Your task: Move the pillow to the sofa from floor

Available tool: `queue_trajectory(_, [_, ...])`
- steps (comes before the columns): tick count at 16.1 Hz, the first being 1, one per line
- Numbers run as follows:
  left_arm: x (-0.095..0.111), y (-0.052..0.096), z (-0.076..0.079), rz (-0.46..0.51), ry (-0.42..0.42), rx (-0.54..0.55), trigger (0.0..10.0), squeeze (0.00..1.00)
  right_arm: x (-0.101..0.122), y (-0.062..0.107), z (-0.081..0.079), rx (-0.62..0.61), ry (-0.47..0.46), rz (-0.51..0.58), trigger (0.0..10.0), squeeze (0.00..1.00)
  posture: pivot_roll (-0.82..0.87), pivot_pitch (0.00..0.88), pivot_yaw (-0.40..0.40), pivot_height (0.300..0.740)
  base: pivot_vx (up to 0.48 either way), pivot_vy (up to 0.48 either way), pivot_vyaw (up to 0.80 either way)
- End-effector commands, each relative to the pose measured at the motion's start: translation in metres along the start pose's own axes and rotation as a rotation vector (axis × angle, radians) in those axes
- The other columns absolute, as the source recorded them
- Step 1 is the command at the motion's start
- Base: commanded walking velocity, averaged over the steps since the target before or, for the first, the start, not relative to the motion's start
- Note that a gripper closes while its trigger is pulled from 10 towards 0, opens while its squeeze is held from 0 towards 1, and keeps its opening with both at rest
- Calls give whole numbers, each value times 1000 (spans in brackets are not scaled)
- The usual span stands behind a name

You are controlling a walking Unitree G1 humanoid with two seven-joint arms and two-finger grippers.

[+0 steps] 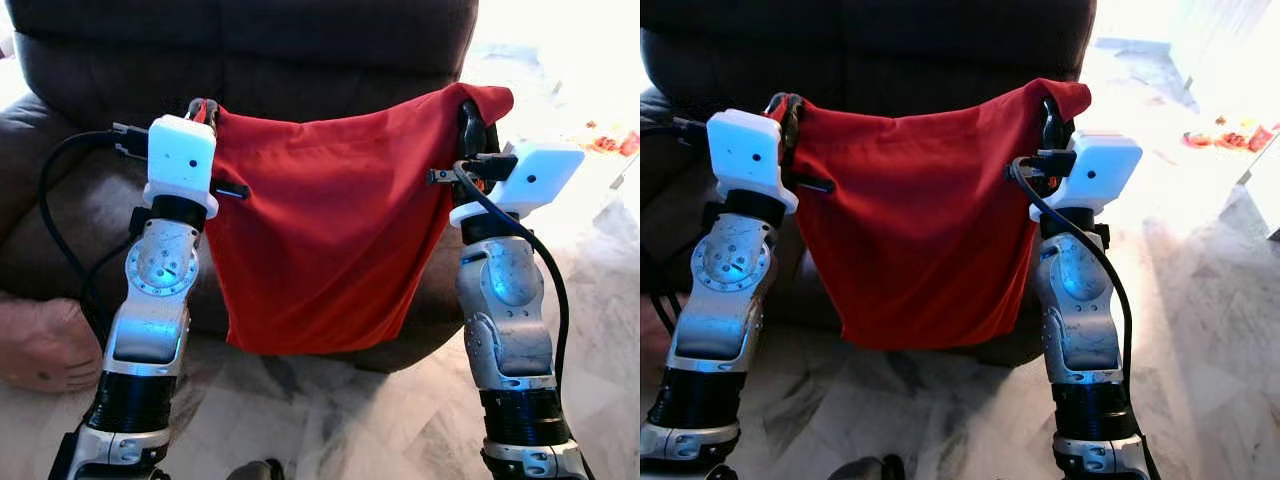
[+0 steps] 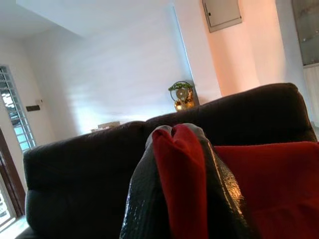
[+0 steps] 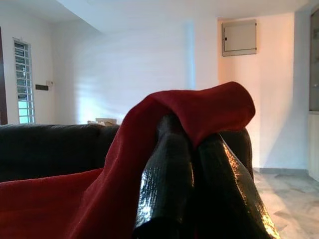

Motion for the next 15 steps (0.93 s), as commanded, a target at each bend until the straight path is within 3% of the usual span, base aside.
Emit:
queue_trajectory(1, [34,-10,-2,147,-28,3,10000,0,32,-9,1,-6,3,130,10000,0,97,66,-53,740,304,0,0])
queue_trajectory(4, [39,-13,-1,163,-24,1,10000,0,42,-13,1,-7,3,164,10000,0,96,67,-53,740,301,0,0])
queue_trajectory(15, [42,-14,-1,176,-27,-3,10000,0,46,-14,-2,5,3,178,10000,0,101,58,-56,740,315,0,0])
Point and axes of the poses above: a point about 5 cm out from each wrist's last joint towards the gripper, its own y axis pointing back from the gripper into the wrist, its own x axis along the axis of the wrist's last joint, z = x × y, the point moved 3 cm from there along -y, pointing out of the wrist towards the gripper, and after that the axes turned 8 degrees about y, right-handed, at the moved point
